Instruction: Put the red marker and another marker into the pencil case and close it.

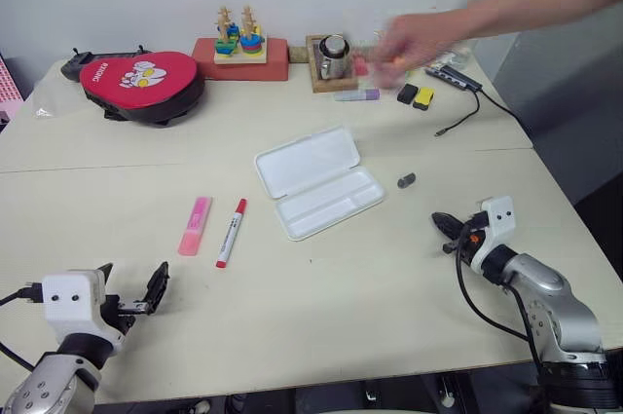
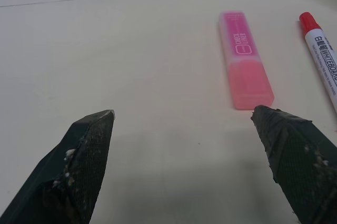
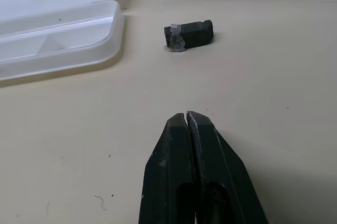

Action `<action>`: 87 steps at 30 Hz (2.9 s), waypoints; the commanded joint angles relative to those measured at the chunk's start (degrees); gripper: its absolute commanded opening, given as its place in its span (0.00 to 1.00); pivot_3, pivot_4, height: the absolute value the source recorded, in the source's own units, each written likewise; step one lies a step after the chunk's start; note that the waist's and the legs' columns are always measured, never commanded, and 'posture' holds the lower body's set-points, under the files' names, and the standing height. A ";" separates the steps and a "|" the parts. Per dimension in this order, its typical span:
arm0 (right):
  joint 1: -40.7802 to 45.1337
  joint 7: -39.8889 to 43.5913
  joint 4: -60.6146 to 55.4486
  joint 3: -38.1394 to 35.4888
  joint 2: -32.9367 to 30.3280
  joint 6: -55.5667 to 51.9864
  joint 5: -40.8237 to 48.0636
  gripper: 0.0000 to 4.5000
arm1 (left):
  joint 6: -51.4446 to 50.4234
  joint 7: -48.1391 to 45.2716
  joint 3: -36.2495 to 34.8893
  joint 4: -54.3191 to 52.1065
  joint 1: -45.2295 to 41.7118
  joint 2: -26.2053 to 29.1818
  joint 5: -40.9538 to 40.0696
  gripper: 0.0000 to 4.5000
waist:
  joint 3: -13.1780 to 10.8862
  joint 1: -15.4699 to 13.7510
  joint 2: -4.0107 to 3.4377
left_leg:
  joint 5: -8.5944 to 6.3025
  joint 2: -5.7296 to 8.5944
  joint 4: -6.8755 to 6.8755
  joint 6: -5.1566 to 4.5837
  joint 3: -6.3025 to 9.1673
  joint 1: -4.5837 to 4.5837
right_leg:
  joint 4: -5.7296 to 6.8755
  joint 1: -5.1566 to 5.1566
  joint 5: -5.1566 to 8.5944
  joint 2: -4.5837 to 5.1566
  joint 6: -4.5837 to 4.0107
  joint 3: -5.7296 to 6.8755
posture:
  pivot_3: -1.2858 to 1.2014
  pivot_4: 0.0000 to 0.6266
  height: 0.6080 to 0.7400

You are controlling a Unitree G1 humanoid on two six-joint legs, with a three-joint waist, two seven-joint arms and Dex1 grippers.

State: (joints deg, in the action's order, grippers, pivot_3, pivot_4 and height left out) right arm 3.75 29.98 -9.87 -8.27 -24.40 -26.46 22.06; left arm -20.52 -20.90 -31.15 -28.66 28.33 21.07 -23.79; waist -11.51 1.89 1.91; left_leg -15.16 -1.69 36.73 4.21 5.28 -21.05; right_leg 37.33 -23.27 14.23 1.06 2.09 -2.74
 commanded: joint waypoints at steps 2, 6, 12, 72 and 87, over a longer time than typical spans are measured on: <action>0.40 0.47 -2.81 -1.00 -0.68 -0.13 1.05 0.00 | 0.42 -0.23 -0.08 -2.04 0.29 0.11 -0.45 1.00 | 0.00 0.00 0.00 | 0.00 0.00 0.00 0.00 0.01 0.00 | 0.00 0.00 0.00 0.00 0.00 0.01 | 0.52 0.24 1.00; 0.38 0.45 -3.02 -0.98 -0.66 -0.22 0.97 0.00 | -0.34 0.23 -0.07 -2.13 0.40 0.43 -0.23 1.00 | 0.00 0.01 0.00 | 0.00 0.00 0.00 0.00 0.00 0.00 | 0.00 0.00 0.00 0.00 0.00 0.00 | 0.52 0.24 1.00; 0.36 0.48 -3.24 -0.88 -0.67 -0.43 0.95 0.00 | 0.06 0.01 0.02 -1.56 0.20 0.50 0.03 1.00 | 0.00 0.00 0.00 | 0.00 0.00 0.00 0.00 0.00 0.00 | 0.00 0.00 0.00 0.00 0.00 0.00 | 0.52 0.24 1.00; 18.76 14.79 2.31 7.12 -10.96 -5.78 1.26 0.99 | -6.44 -11.55 -1.74 -4.36 1.93 9.33 -9.33 1.00 | -0.03 0.13 -0.05 | 0.00 -0.01 0.03 0.00 -0.01 0.02 | 0.03 0.00 0.00 -0.01 0.00 0.01 | 0.52 0.24 1.00; 36.50 35.86 18.32 23.76 -12.48 10.26 -10.49 0.99 | -11.75 -29.39 -3.65 -7.46 -0.38 29.73 -13.29 1.00 | -0.13 0.10 -0.19 | -0.01 -0.02 -0.02 -0.02 -0.06 0.00 | -0.05 -0.04 -0.01 0.00 -0.03 0.04 | 0.52 0.24 1.00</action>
State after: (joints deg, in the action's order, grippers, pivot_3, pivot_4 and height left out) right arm 37.93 63.97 6.90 15.48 -36.85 -19.48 12.74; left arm -32.36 -48.95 -33.39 -34.51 28.44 49.93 -36.91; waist -11.64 1.99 1.72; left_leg -15.17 -1.72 36.71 4.18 5.20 -21.06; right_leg 37.29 -23.31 14.22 1.07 2.06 -2.70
